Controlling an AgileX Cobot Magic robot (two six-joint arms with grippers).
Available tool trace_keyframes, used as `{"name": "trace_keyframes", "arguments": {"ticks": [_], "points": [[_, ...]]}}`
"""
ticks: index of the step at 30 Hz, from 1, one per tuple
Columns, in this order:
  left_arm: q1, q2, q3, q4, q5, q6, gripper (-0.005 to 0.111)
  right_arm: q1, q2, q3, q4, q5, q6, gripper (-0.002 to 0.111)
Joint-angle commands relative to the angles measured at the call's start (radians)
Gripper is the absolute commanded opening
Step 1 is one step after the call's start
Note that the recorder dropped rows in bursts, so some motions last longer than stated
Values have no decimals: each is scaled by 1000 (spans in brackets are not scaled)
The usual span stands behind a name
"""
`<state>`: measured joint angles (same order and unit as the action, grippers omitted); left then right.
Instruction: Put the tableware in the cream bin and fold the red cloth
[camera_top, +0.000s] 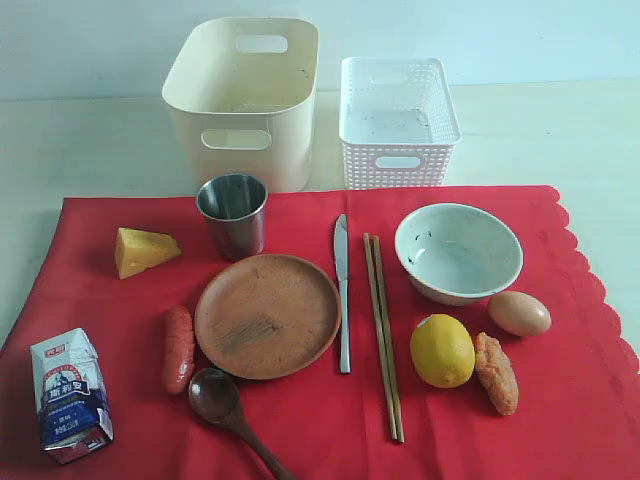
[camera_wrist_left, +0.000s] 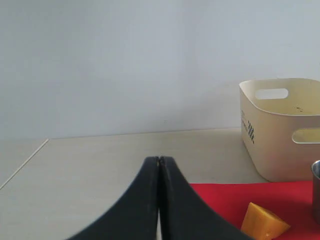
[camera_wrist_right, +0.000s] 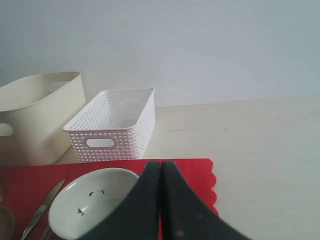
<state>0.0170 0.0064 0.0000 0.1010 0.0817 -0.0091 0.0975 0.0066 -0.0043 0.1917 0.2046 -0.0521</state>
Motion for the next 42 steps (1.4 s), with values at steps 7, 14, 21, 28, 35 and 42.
{"name": "trace_keyframes", "arguments": {"ticks": [7,14,21,28,35,42], "points": [[1,-6,0,2,2,-3,0,-6,-7,4,0,-9,0,0],[1,-6,0,2,2,-3,0,-6,-7,4,0,-9,0,0],[1,-6,0,2,2,-3,0,-6,-7,4,0,-9,0,0],[1,-6,0,2,2,-3,0,-6,-7,4,0,-9,0,0],[1,-6,0,2,2,-3,0,-6,-7,4,0,-9,0,0],[1,-6,0,2,2,-3,0,-6,-7,4,154,-41,3,0]]}}
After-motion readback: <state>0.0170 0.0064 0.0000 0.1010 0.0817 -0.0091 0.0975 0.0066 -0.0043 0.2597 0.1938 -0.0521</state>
